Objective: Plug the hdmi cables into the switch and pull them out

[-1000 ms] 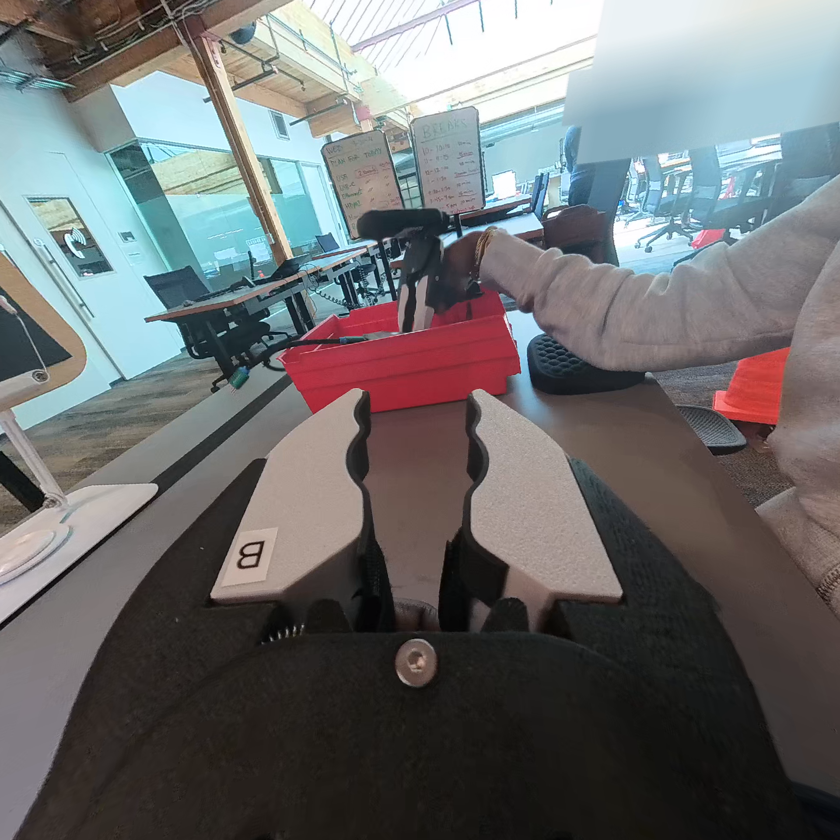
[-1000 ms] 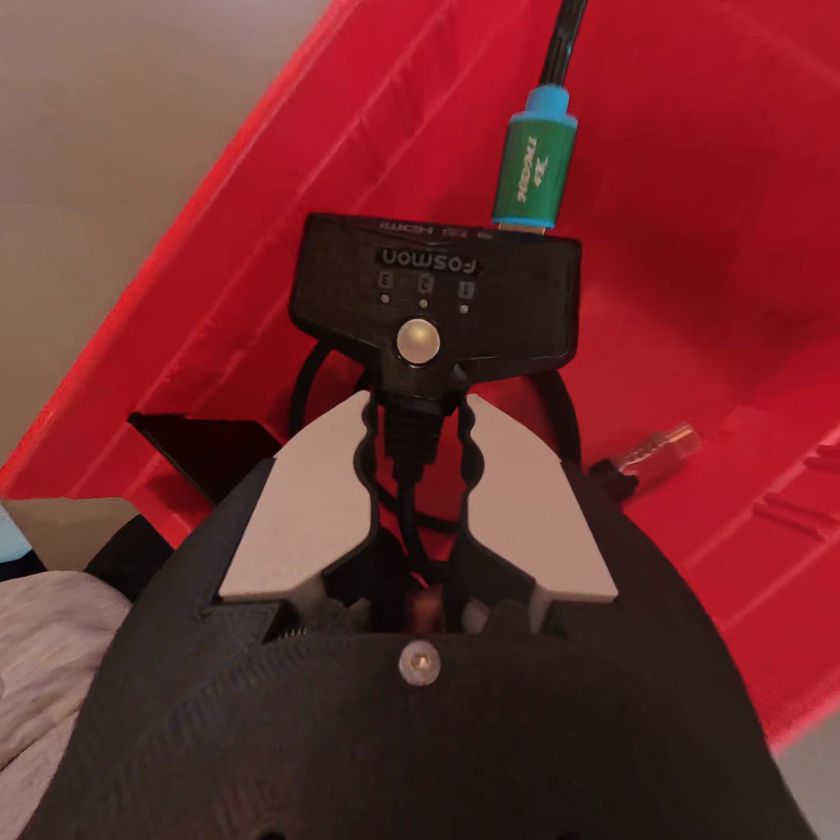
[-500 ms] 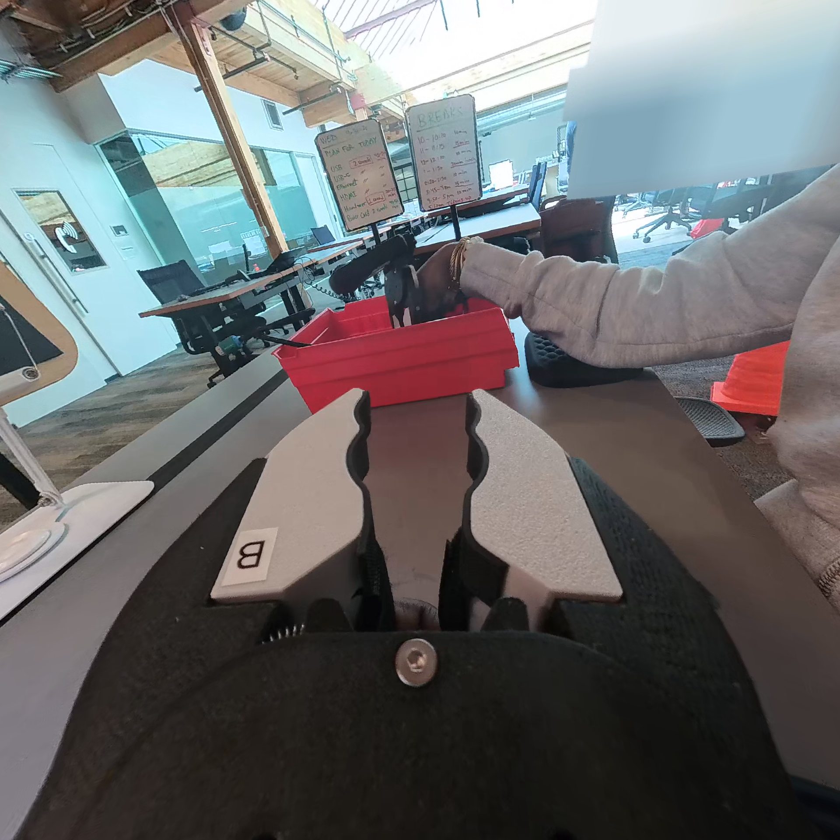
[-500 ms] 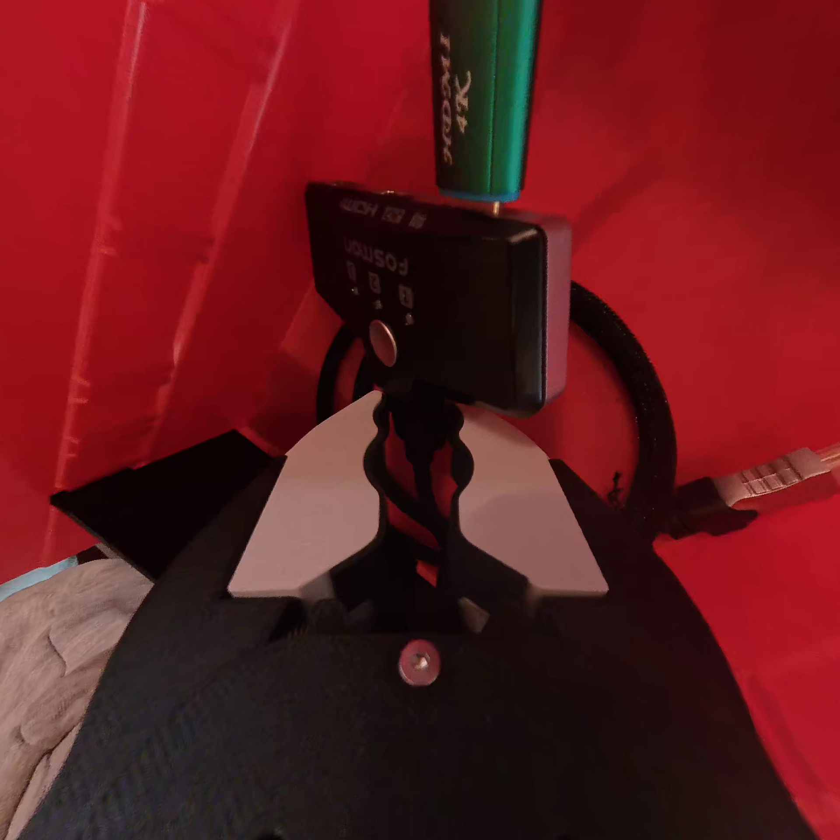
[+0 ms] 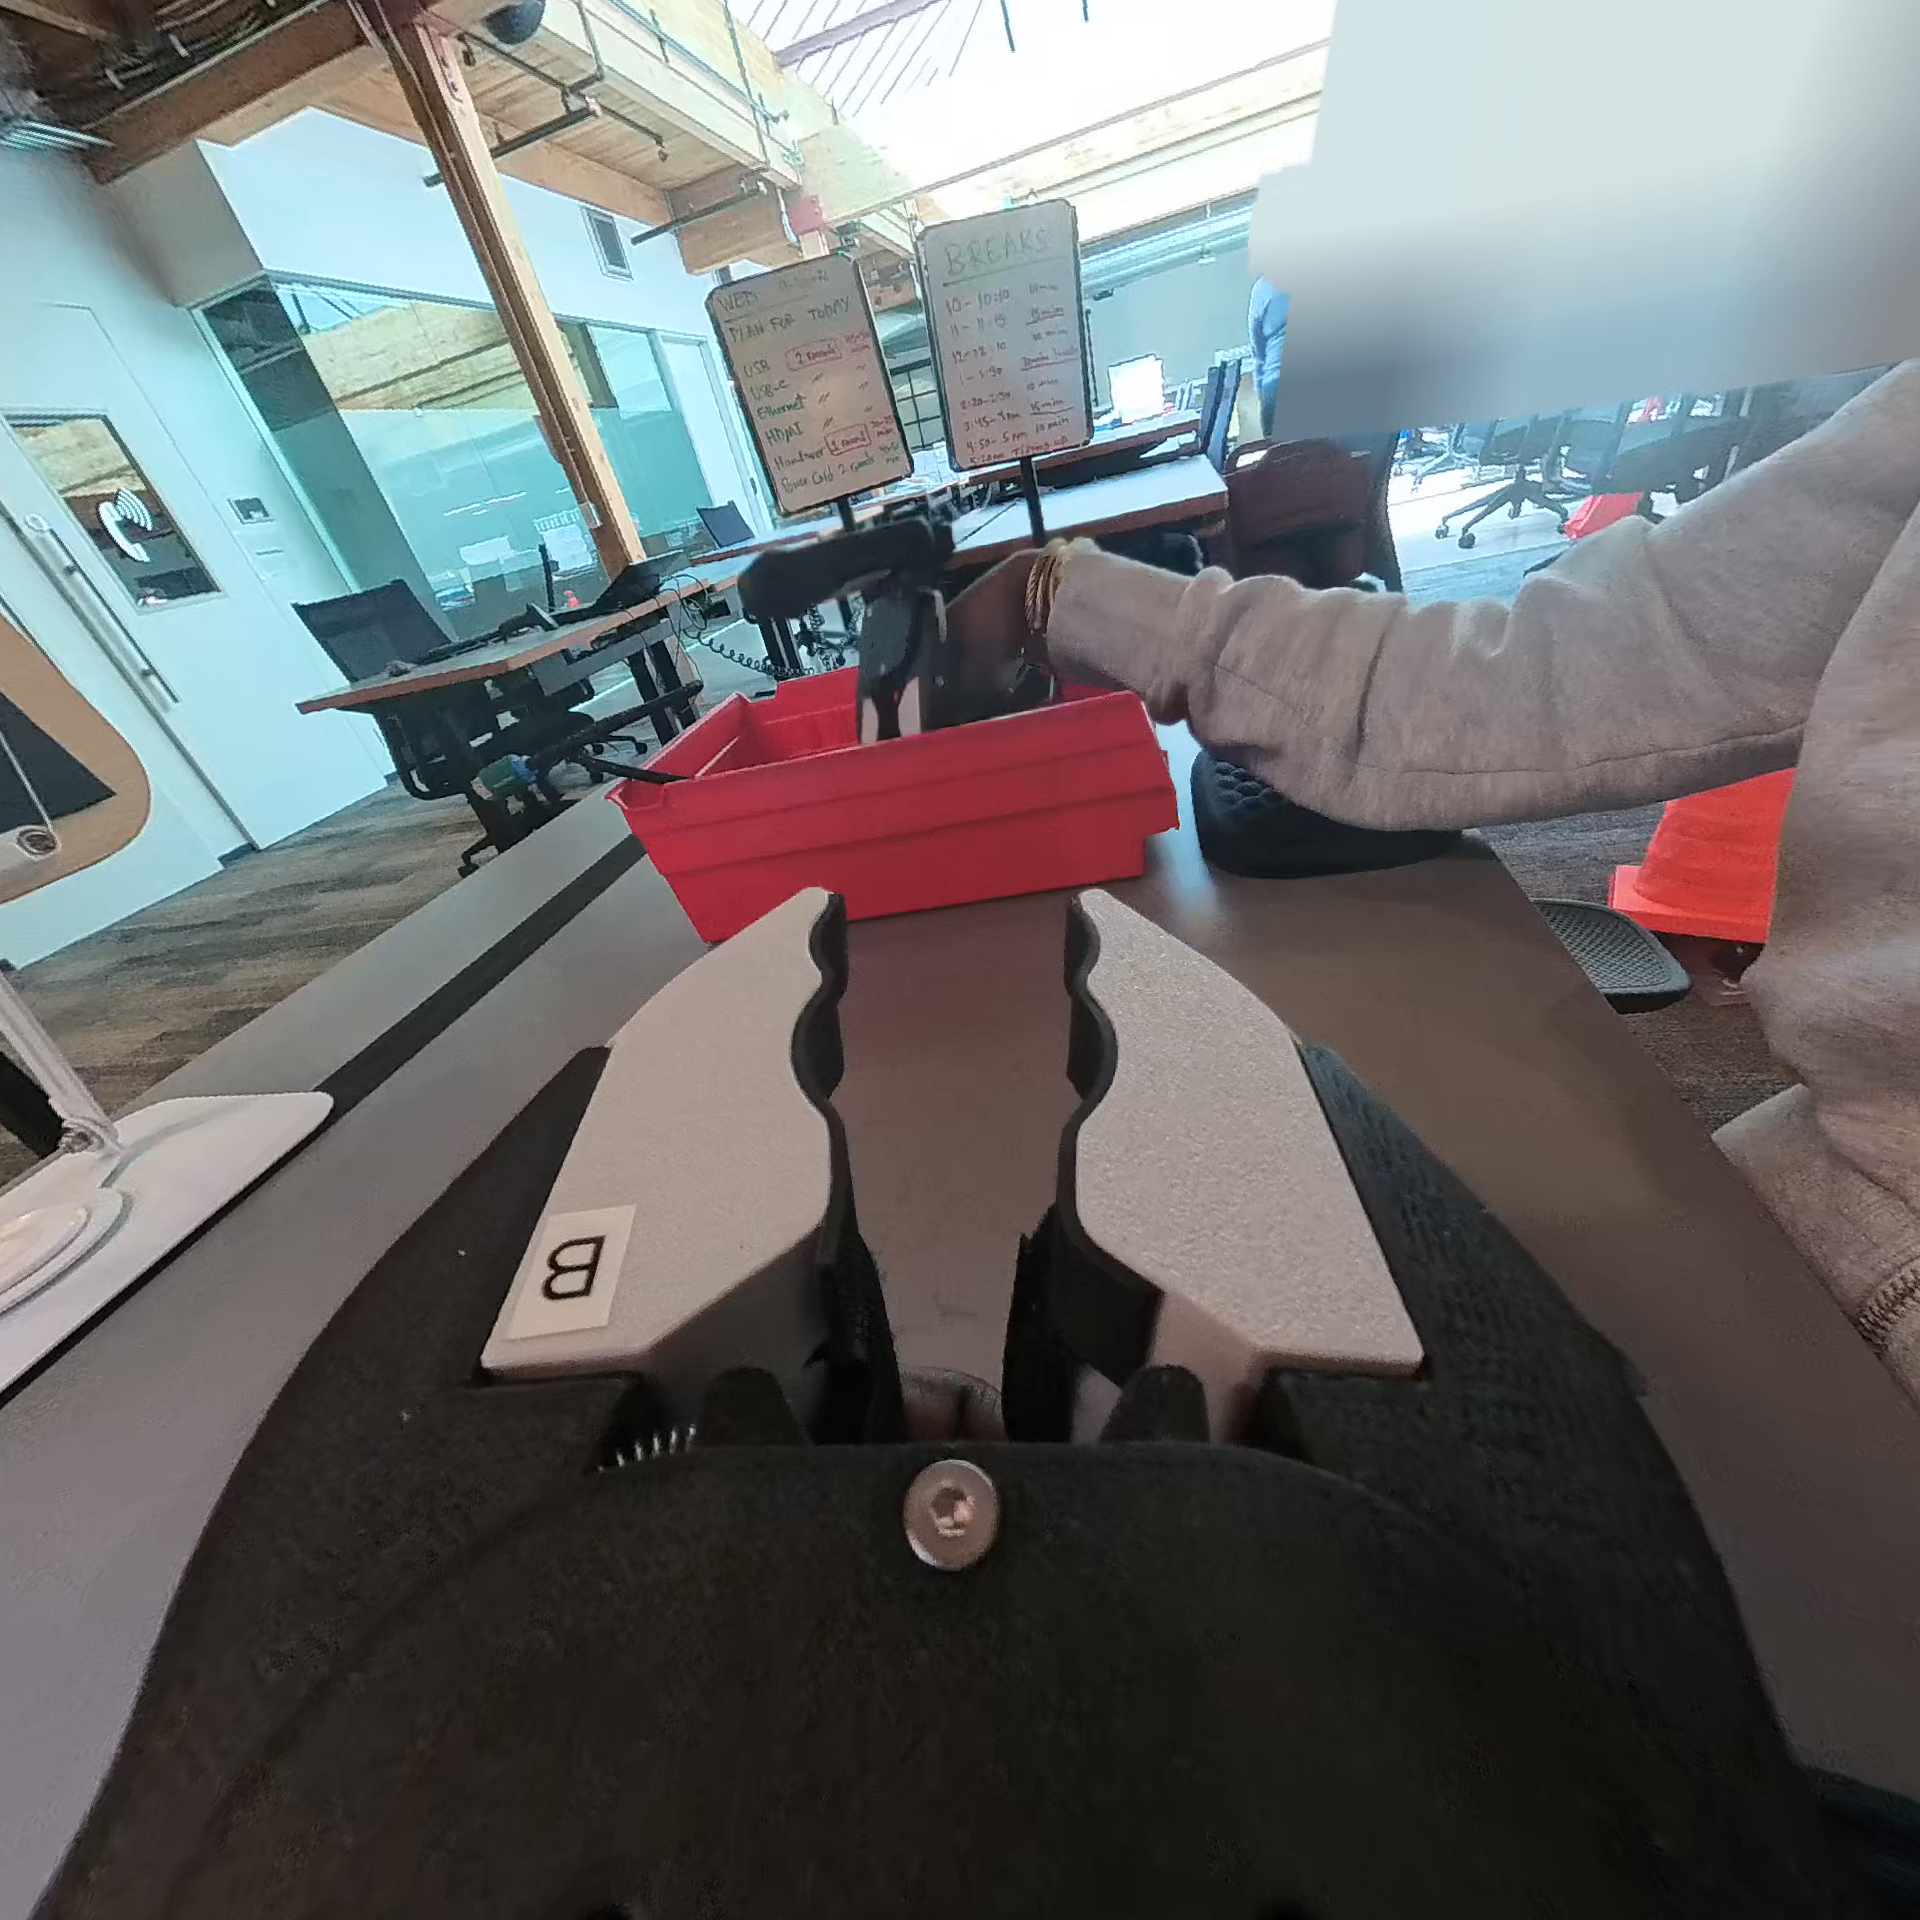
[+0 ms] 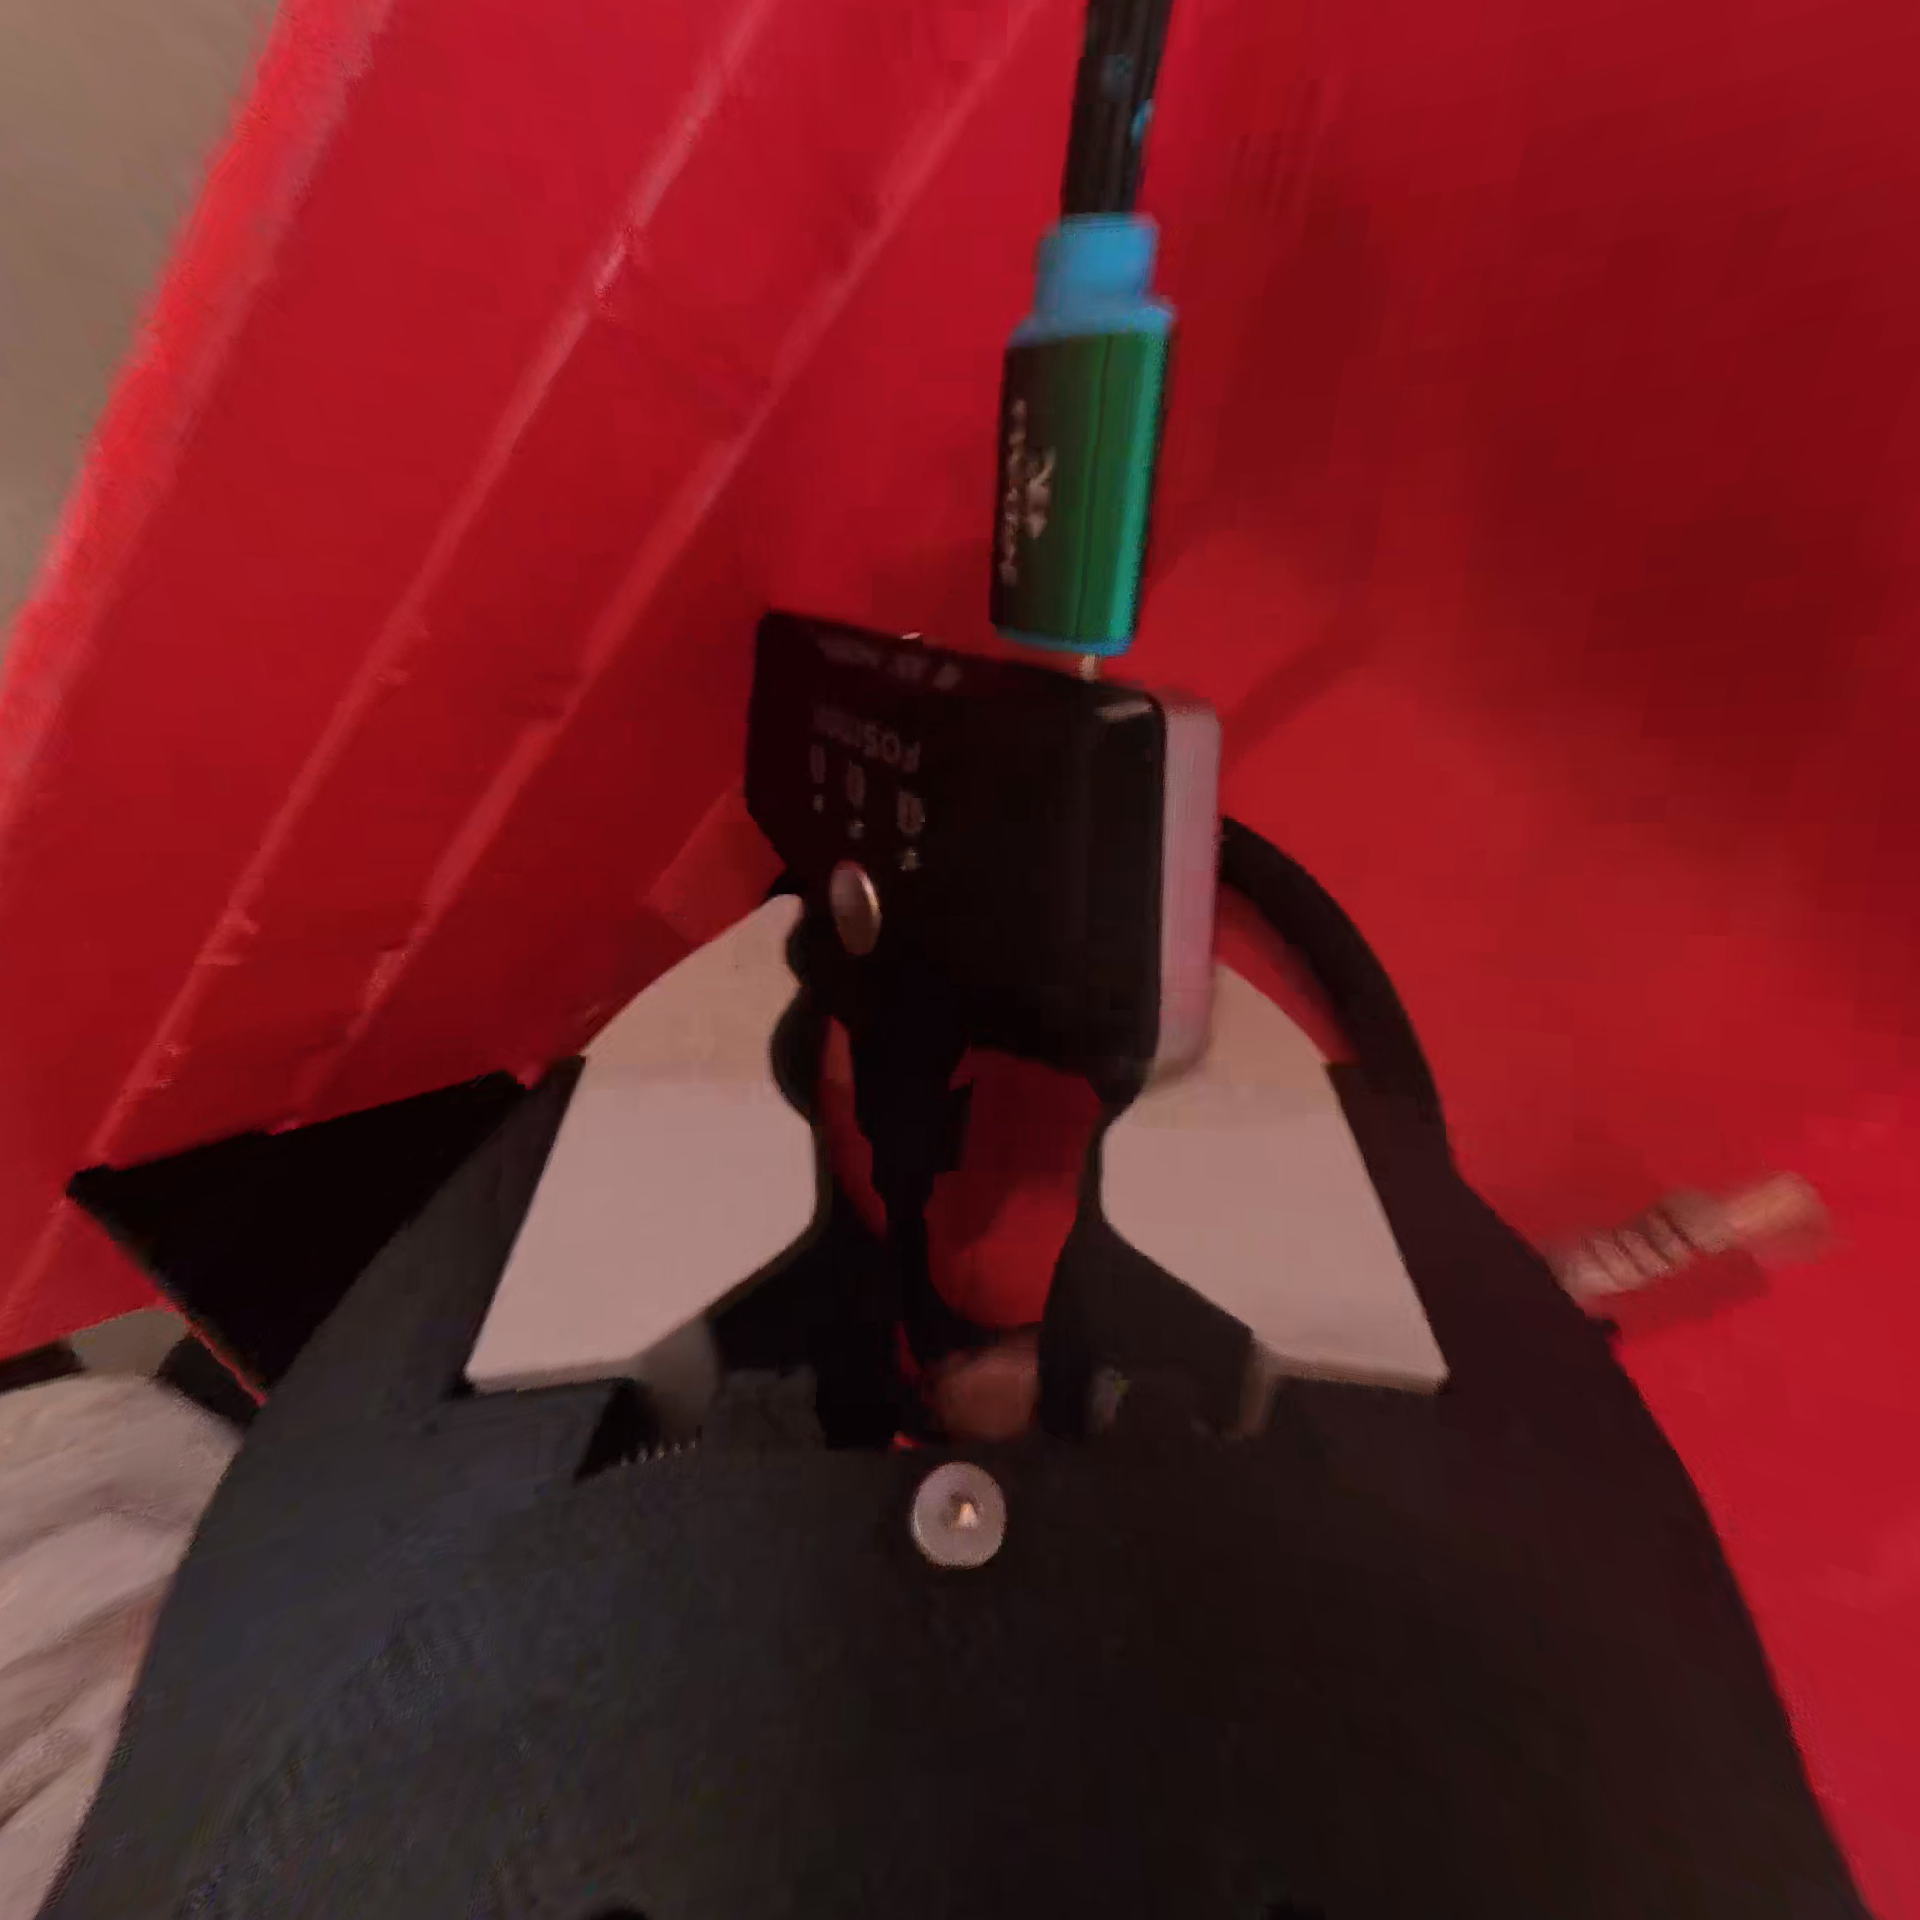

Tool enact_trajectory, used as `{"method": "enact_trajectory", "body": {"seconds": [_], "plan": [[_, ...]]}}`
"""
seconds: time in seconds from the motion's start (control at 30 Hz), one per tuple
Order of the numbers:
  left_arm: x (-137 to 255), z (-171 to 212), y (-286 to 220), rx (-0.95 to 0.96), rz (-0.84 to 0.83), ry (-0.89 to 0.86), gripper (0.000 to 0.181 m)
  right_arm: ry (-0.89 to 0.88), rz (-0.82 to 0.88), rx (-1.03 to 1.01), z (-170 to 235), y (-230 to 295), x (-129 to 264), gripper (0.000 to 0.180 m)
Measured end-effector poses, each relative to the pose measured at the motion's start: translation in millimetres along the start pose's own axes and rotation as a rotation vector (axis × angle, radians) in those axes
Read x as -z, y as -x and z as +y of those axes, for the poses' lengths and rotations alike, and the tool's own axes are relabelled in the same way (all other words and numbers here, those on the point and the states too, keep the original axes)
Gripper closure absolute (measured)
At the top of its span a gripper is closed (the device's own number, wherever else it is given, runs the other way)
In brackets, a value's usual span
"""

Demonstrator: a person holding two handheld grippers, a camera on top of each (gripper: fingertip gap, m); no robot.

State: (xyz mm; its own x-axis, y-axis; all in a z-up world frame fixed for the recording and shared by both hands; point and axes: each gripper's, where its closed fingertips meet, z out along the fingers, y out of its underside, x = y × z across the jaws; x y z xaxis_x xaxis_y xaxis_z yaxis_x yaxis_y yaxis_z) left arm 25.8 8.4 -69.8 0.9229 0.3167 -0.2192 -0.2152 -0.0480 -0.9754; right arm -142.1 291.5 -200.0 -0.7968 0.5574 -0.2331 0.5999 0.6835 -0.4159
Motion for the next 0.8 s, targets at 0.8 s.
{"method": "enact_trajectory", "body": {"seconds": [0.8], "plan": [[13,-16,22,-0.034,-0.147,-0.081,0.143,-1.774,-0.218,1.079,-101,317,305,0.157]]}}
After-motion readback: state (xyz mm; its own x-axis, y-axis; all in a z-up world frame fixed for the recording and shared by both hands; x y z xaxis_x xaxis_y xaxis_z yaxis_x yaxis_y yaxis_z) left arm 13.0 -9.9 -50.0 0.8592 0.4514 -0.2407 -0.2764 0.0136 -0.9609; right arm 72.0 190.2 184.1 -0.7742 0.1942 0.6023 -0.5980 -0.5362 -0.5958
